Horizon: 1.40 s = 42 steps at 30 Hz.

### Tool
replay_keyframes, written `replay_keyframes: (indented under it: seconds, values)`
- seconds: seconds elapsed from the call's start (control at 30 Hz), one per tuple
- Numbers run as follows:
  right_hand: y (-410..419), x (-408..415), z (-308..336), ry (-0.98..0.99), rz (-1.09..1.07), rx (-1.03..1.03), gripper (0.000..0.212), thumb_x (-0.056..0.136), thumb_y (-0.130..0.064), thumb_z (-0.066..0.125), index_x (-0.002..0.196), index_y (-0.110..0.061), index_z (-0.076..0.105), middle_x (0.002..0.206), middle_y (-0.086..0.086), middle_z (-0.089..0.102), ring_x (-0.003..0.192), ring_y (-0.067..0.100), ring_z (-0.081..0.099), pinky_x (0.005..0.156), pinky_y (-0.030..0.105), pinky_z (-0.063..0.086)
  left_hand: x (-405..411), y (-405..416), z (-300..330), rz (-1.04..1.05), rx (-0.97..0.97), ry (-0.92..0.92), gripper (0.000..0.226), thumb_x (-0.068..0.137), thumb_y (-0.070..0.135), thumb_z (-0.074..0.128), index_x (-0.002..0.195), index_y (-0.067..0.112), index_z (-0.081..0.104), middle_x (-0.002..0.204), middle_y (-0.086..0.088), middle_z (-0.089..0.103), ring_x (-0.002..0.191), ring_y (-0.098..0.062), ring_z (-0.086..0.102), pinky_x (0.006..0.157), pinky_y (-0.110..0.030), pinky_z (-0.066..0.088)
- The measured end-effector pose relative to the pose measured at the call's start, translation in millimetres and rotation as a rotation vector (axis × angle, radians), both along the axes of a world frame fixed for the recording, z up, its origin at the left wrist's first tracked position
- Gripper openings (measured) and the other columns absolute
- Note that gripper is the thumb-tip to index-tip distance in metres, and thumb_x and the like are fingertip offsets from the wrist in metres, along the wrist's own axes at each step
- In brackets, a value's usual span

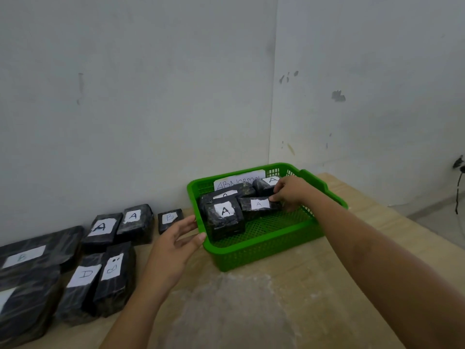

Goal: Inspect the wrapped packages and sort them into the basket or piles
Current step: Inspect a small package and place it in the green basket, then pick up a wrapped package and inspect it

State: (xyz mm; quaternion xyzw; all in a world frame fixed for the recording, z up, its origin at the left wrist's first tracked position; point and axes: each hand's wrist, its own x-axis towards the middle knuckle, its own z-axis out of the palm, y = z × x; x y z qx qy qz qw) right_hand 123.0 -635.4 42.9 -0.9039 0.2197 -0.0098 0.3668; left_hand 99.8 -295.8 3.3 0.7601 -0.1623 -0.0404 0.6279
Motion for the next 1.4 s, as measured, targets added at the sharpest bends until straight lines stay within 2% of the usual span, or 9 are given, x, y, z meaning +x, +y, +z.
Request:
replay_keyframes:
  seconds: [0.23, 0.37, 0.57, 0.8, 0.9, 1.03, 1.13, 1.27, 1.4]
  values:
    - [0.4, -2.3, -3.0, 0.011, -0.053, 0.007, 0.029, 0.091, -0.02, 0.078, 0.105, 0.0, 0.063, 0.104, 0.02, 0.07, 0.079, 0.028, 0.073, 0.067, 0.037, 0.063, 0.9, 1.5, -1.6, 0.002, -0.01, 0.022, 0.047, 0.09, 0.01, 0.075, 0.135, 0.02, 0.063, 0.123, 0.007, 0.069, 0.1, 0.013, 0.066, 0.089, -0.021, 0.053]
    - [-0.6, -9.0, 5.0, -0.005, -0.06, 0.012, 0.028, 0.093, -0.022, 0.076, 0.106, 0.0, 0.064, 0.101, 0.02, 0.072, 0.083, 0.028, 0.074, 0.075, 0.041, 0.064, -2.0, -0.3, -0.2, -0.002, -0.023, 0.03, 0.046, 0.092, 0.009, 0.073, 0.135, 0.021, 0.061, 0.12, 0.008, 0.069, 0.103, 0.004, 0.067, 0.08, -0.017, 0.057]
    - [12.2, -36.0, 28.0, -0.1, -0.05, -0.194, 0.032, 0.094, -0.039, 0.071, 0.103, -0.009, 0.069, 0.096, 0.013, 0.073, 0.089, 0.031, 0.071, 0.083, 0.042, 0.06, -6.8, -2.5, 7.3, 0.034, -0.003, 0.042, 0.037, 0.094, 0.012, 0.072, 0.128, 0.024, 0.062, 0.118, 0.0, 0.07, 0.102, -0.012, 0.069, 0.087, -0.033, 0.057]
    - [73.2, -94.1, 71.6, -0.377, -0.057, -0.155, 0.026, 0.096, -0.041, 0.068, 0.096, -0.015, 0.069, 0.096, 0.001, 0.065, 0.091, 0.018, 0.057, 0.08, 0.028, 0.04, -27.9, 22.3, 30.1, 0.151, 0.11, -0.084, 0.02, 0.095, 0.031, 0.073, 0.114, 0.026, 0.07, 0.107, 0.011, 0.069, 0.099, -0.003, 0.064, 0.074, -0.015, 0.046]
    - [115.0, -124.4, 81.1, -0.444, 0.006, -0.119, 0.023, 0.095, -0.04, 0.068, 0.09, -0.018, 0.067, 0.086, -0.006, 0.064, 0.079, 0.011, 0.057, 0.064, 0.027, 0.04, -45.7, 43.0, 35.6, 0.177, 0.116, -0.124, 0.014, 0.095, 0.028, 0.072, 0.108, 0.024, 0.071, 0.103, 0.012, 0.07, 0.091, 0.0, 0.064, 0.067, -0.006, 0.043]
    - [175.1, -153.9, 63.2, -0.437, 0.134, -0.05, 0.021, 0.094, -0.041, 0.07, 0.085, -0.022, 0.067, 0.08, -0.009, 0.065, 0.073, 0.008, 0.06, 0.058, 0.021, 0.04, -68.1, 78.5, 32.7, 0.16, 0.207, -0.13, 0.008, 0.096, 0.028, 0.07, 0.104, 0.026, 0.072, 0.099, 0.015, 0.07, 0.088, -0.001, 0.064, 0.061, -0.019, 0.045]
    - [218.1, -160.6, 24.0, -0.347, 0.229, -0.011, 0.017, 0.093, -0.04, 0.072, 0.09, -0.023, 0.07, 0.087, -0.009, 0.067, 0.081, 0.008, 0.061, 0.064, 0.019, 0.043, -81.4, 110.6, 23.5, 0.202, 0.296, -0.156, 0.008, 0.096, 0.028, 0.07, 0.102, 0.024, 0.073, 0.099, 0.012, 0.071, 0.089, 0.002, 0.063, 0.069, -0.013, 0.046]
    - [265.9, -156.4, -40.0, -0.236, 0.333, 0.045, 0.018, 0.091, -0.037, 0.074, 0.099, -0.022, 0.071, 0.099, -0.007, 0.071, 0.093, 0.01, 0.064, 0.081, 0.024, 0.051, -89.4, 139.4, 5.3, 0.297, 0.401, -0.178, 0.002, 0.096, 0.025, 0.069, 0.097, 0.027, 0.07, 0.093, 0.01, 0.069, 0.088, -0.006, 0.064, 0.072, -0.017, 0.047]
    - [292.7, -157.5, -86.5, -0.241, 0.428, -0.025, 0.022, 0.091, -0.044, 0.068, 0.11, -0.034, 0.066, 0.118, -0.011, 0.06, 0.116, 0.011, 0.054, 0.102, 0.032, 0.045, -75.9, 152.0, -15.1, 0.455, 0.552, -0.285, 0.024, 0.095, 0.035, 0.069, 0.118, 0.028, 0.067, 0.099, 0.005, 0.063, 0.093, -0.016, 0.061, 0.084, -0.038, 0.054]
